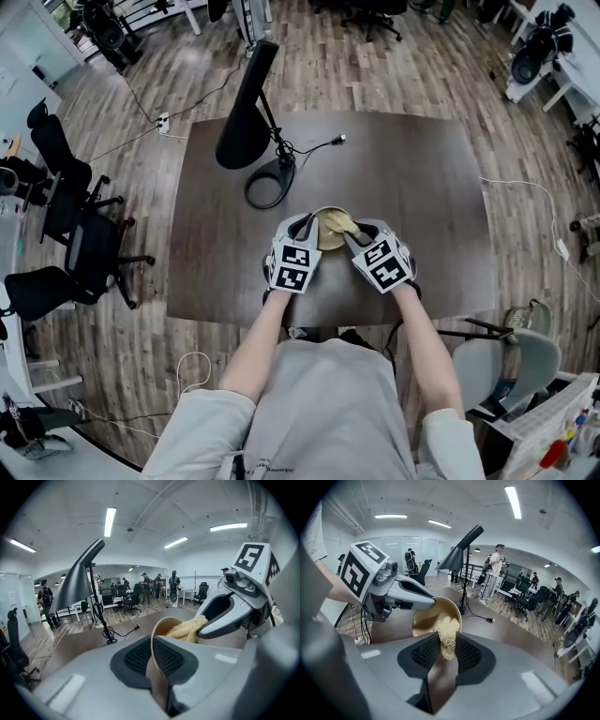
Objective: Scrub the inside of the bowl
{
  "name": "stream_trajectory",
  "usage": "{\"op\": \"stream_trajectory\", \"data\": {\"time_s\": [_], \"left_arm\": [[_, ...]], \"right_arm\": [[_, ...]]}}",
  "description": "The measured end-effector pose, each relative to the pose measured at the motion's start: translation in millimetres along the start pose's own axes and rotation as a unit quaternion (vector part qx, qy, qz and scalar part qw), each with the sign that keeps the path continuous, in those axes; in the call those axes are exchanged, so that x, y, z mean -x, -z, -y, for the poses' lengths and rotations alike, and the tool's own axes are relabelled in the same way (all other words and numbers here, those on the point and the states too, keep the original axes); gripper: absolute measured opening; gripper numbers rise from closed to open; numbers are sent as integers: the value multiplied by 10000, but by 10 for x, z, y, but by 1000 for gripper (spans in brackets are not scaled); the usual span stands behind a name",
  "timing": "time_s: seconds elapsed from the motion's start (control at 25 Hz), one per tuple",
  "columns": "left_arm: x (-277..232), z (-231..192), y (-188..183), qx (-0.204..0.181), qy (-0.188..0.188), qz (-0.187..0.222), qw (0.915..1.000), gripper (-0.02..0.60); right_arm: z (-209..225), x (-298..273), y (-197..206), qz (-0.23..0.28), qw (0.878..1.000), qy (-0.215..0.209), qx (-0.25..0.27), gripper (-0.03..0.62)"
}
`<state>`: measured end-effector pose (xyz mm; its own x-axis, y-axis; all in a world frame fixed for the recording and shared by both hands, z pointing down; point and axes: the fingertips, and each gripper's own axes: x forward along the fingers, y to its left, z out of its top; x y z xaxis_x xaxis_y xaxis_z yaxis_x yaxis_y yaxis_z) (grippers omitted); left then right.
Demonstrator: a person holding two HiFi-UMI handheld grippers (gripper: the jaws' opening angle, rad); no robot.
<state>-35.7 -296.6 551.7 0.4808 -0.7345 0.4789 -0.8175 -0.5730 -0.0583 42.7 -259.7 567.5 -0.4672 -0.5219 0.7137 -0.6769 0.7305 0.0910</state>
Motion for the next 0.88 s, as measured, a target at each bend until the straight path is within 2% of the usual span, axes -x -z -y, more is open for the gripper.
{"op": "stream_trajectory", "data": {"time_s": [0.44, 0.68, 0.76, 0.88], "left_arm": [[77, -156, -108, 6, -275, 218, 9994, 15], [119, -163, -95, 30, -304, 261, 9992, 17], [106, -138, -89, 32, -281, 245, 9993, 17], [98, -103, -74, -2, -208, 234, 9995, 15]], "right_arm": [[-381, -120, -18, -41, 9993, -327, 193, 114], [-621, -137, -117, 63, 9981, -557, 265, 112], [-645, -108, -139, 210, 9973, -685, 142, 112], [-590, 16, -189, 544, 9934, -956, -338, 112]]}}
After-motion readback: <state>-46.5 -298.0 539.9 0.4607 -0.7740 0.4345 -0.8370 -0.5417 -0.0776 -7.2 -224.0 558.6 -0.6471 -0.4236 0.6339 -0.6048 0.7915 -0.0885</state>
